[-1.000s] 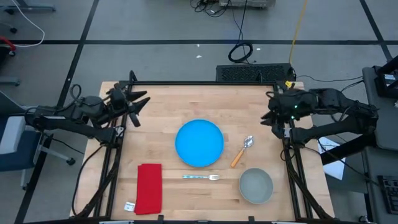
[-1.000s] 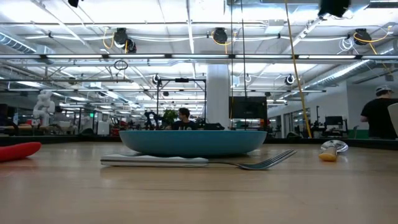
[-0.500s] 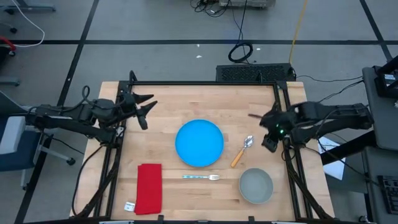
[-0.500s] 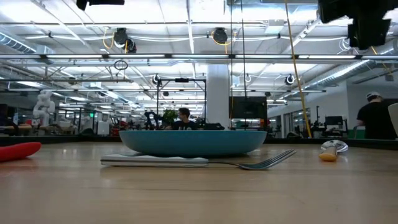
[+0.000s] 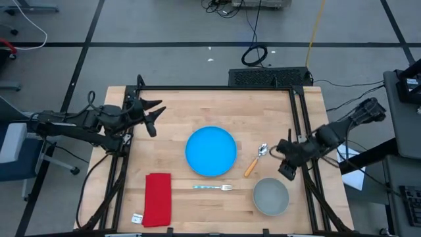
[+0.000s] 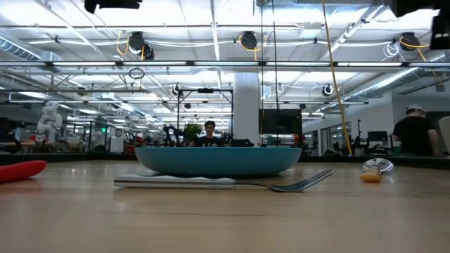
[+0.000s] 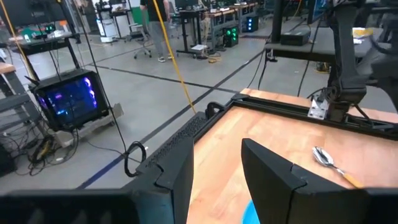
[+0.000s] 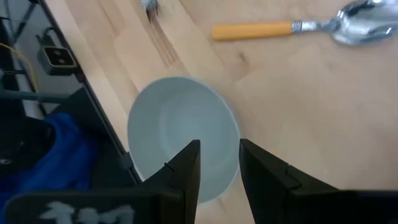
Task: Set table place
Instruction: Put the grey bowl on the blue plate
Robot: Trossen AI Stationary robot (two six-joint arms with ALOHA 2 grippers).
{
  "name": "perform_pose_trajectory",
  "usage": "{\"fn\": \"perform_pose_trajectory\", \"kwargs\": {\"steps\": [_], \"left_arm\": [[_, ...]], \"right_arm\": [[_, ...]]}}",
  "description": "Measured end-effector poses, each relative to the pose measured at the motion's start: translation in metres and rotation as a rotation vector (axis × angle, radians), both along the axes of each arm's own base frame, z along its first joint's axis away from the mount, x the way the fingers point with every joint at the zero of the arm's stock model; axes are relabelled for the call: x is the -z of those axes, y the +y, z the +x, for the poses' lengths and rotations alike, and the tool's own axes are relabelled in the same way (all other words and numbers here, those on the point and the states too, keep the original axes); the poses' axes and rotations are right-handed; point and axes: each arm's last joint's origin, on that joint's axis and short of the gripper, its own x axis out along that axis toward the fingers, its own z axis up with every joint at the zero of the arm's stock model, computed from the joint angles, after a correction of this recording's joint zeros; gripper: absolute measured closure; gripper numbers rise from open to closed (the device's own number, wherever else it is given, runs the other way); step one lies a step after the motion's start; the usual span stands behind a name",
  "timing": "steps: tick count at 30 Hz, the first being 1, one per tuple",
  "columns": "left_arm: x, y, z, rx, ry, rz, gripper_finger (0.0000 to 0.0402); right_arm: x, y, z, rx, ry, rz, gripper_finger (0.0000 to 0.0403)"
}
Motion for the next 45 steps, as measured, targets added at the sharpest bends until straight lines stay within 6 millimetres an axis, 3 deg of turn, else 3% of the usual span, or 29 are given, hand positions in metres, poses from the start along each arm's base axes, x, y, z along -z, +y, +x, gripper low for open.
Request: {"fn": "perform_pose_trajectory", "kwargs": {"steps": [15, 45], "left_arm": [[0.001, 0.0, 0.0, -0.004, -0.003, -0.021, 0.0261], [0.001, 0.0, 0.0, 0.002, -0.016, -0.045, 0.0261]], "right_arm": [[0.033, 0.063, -0.005, 0.048, 0.207, -0.071, 0.03], [0.056, 0.075, 0.001, 0.024, 0.281, -0.212, 0.03]]}}
